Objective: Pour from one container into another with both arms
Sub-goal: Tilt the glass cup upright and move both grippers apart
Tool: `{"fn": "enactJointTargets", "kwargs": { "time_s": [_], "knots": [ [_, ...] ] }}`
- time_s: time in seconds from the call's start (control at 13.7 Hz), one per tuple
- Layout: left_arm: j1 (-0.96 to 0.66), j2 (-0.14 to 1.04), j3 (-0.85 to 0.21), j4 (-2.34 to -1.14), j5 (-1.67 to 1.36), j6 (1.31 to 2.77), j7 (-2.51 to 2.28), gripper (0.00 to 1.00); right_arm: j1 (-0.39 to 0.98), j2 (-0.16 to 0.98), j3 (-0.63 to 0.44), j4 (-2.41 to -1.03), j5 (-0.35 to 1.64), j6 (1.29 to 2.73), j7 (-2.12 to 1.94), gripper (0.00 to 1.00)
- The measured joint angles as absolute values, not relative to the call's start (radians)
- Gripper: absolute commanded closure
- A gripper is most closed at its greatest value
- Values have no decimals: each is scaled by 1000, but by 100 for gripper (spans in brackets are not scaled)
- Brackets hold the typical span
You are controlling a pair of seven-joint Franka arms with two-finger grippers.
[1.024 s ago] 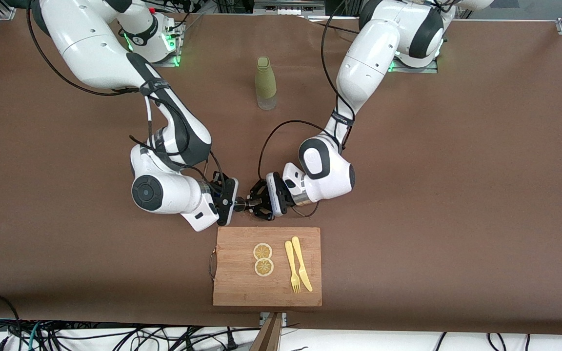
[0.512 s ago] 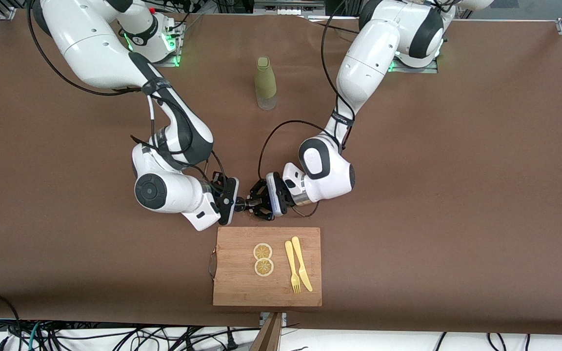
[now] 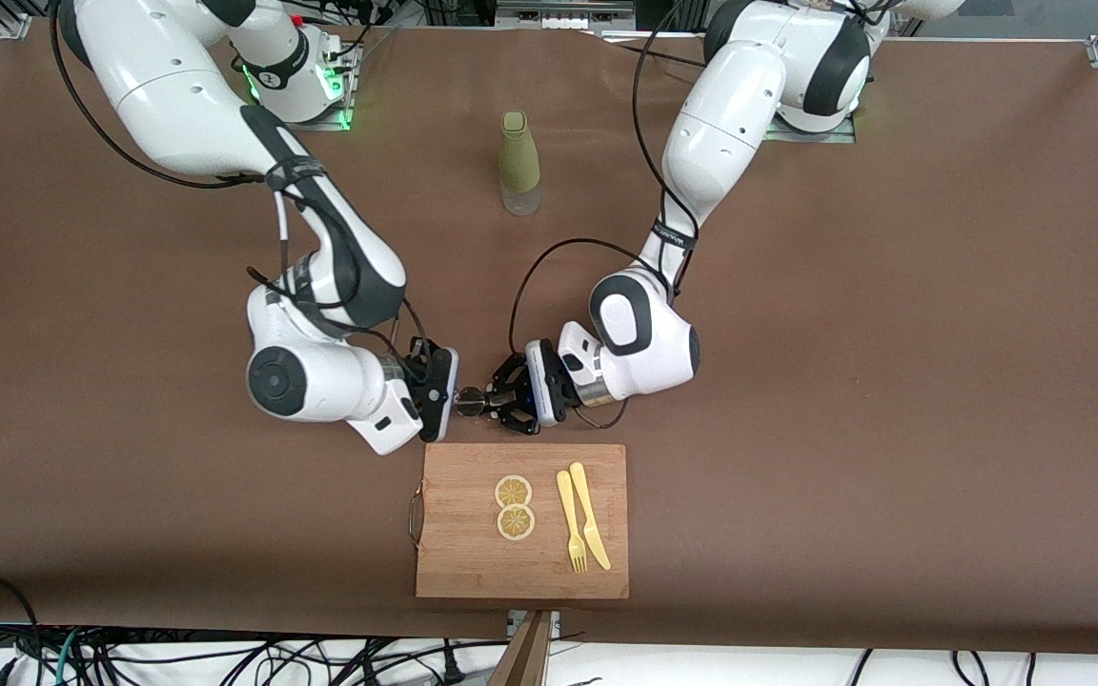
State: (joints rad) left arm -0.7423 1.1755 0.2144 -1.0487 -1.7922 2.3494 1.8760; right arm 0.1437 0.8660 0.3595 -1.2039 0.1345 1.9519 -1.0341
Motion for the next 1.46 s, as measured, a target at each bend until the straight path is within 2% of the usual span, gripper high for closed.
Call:
{"fn": "enactJointTargets", "kwargs": {
  "time_s": [0.22,0.37,0.59,0.8,1.24,1.46],
  "knots": [
    [-717,1176,218,-1048,-1792,2286,1893,100,91,867,356,-1204,241,1950,-1159,60],
    [-676,1175,225,-1048,-1792,2181,1940,100,46,868,353,-1212,322,1942,-1275,60],
    [-557,1175,251,-1059,-1792,1942,2037,100,-32,873,350,-1253,430,1934,-1490,60],
    [-473,1174,328,-1090,-1775,1687,2139,100,-98,874,336,-1296,523,1905,-1706,60],
    [-226,1127,340,-1104,-1475,1348,2251,100,-133,881,98,-1456,857,1788,-2295,60],
    [-106,1124,339,-1110,-1343,1220,2337,100,-161,887,35,-1533,924,1760,-2489,60]
  ]
}}
